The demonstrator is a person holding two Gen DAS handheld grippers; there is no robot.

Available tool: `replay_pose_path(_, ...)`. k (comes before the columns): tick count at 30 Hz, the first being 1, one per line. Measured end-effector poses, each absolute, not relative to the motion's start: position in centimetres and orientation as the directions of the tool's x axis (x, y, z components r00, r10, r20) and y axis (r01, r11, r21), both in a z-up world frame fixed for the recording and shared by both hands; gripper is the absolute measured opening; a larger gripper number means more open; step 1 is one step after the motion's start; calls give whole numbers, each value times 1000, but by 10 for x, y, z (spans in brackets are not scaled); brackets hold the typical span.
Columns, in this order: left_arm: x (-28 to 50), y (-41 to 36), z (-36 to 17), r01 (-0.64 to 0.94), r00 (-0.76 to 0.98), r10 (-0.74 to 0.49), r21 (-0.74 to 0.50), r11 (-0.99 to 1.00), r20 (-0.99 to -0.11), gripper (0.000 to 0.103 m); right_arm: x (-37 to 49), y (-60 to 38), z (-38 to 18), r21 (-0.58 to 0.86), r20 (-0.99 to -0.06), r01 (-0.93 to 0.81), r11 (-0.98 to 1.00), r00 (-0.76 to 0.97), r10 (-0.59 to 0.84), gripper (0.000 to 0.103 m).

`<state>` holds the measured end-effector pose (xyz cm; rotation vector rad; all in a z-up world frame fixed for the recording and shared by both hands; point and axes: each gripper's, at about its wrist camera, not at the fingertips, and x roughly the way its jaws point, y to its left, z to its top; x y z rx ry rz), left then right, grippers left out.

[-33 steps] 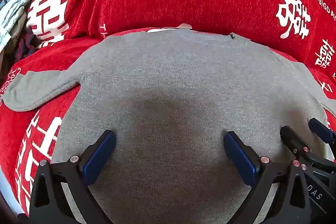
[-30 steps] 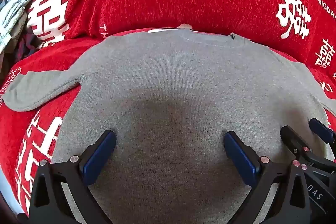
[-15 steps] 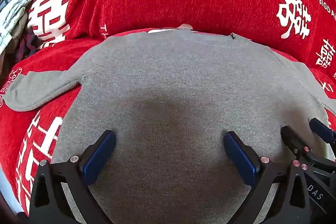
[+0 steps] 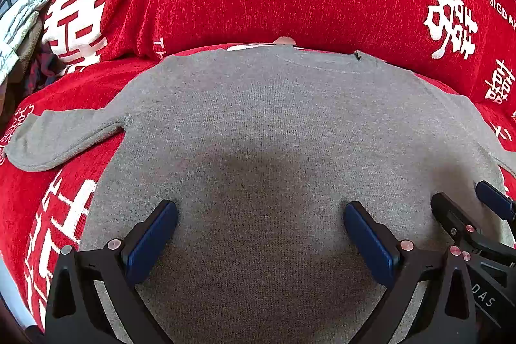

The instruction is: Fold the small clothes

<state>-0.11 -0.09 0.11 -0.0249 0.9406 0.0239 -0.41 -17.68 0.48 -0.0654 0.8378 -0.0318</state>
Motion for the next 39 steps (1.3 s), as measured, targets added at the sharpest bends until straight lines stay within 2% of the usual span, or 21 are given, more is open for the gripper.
replay_pose_path(22,2,-2,1,-38,571,23,2,999,-821,103,-1,-175,2,-65,-755,19,998,653,-62,87)
replay_pose_path(39,25,0,2,-36,408,10,-5,999,-913,103,23,-177,3,-49,-863,15,999,503,-50,91)
